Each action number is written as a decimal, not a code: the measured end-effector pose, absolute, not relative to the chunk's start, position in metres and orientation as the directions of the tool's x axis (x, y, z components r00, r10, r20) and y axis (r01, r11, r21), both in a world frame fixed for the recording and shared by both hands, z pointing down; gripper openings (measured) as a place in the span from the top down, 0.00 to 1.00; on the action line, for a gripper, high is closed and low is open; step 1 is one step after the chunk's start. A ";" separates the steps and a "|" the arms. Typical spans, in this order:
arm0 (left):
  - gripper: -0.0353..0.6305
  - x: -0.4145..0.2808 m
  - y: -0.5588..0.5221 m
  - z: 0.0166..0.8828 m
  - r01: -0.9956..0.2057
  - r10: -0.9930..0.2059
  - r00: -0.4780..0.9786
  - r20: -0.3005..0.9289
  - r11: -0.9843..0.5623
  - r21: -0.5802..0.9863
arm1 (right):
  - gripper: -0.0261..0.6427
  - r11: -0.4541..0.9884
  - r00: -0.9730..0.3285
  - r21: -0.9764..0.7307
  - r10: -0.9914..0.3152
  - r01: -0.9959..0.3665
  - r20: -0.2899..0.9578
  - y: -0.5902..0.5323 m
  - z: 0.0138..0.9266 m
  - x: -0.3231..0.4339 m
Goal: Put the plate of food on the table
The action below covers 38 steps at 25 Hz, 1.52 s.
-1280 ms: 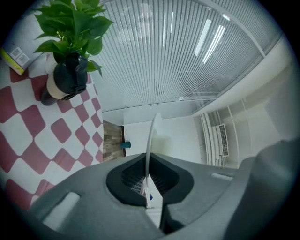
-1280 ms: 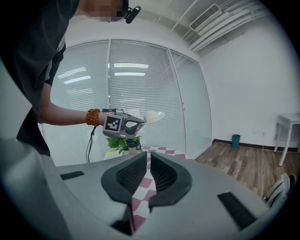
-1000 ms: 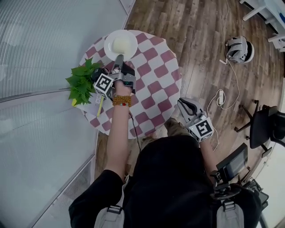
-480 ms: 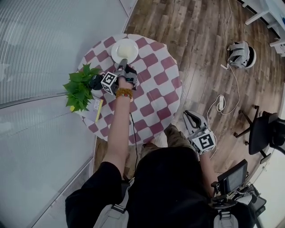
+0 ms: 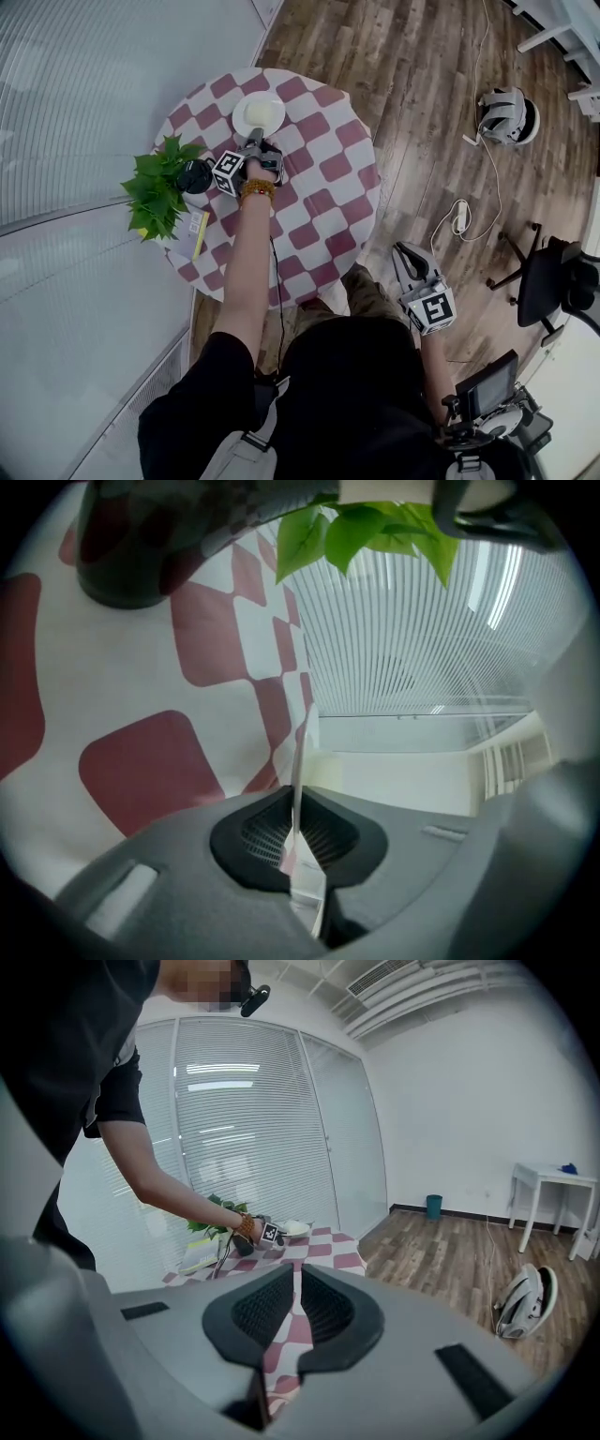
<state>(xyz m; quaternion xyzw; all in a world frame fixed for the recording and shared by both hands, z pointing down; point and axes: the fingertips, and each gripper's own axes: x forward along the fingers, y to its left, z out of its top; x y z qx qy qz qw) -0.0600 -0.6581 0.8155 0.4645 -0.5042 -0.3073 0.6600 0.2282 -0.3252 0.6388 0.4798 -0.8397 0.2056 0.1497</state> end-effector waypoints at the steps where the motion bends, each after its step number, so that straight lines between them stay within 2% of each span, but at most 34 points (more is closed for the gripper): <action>1: 0.92 -0.061 -0.656 0.822 -0.061 -0.871 0.295 0.392 0.393 0.918 | 0.94 0.452 -0.493 -0.203 -0.744 -0.869 0.451 -0.326 0.640 0.230; 6: 0.92 -0.058 -0.649 0.850 -0.077 -0.835 0.305 0.459 0.459 0.885 | 0.94 0.422 -0.476 -0.222 -0.756 -0.879 0.448 -0.330 0.644 0.238; 15: 0.92 -0.058 -0.648 0.845 -0.042 -0.849 0.282 0.447 0.455 0.890 | 0.94 0.418 -0.481 -0.238 -0.759 -0.877 0.438 -0.335 0.647 0.232; 22: 0.92 -0.065 -0.632 0.849 -0.113 -0.834 0.214 0.509 0.497 0.861 | 0.94 0.431 -0.503 -0.261 -0.760 -0.864 0.410 -0.339 0.643 0.223; 31: 0.78 -0.075 -0.609 0.851 -0.174 -0.808 0.189 0.558 0.532 0.829 | 0.94 0.435 -0.509 -0.264 -0.759 -0.861 0.406 -0.333 0.641 0.216; 36: 0.66 -0.073 -0.596 0.850 -0.193 -0.778 0.201 0.595 0.564 0.803 | 0.94 0.446 -0.517 -0.261 -0.759 -0.856 0.395 -0.328 0.637 0.212; 38: 0.66 -0.072 -0.590 0.846 -0.199 -0.776 0.201 0.598 0.566 0.800 | 0.94 0.460 -0.526 -0.257 -0.756 -0.850 0.389 -0.327 0.634 0.209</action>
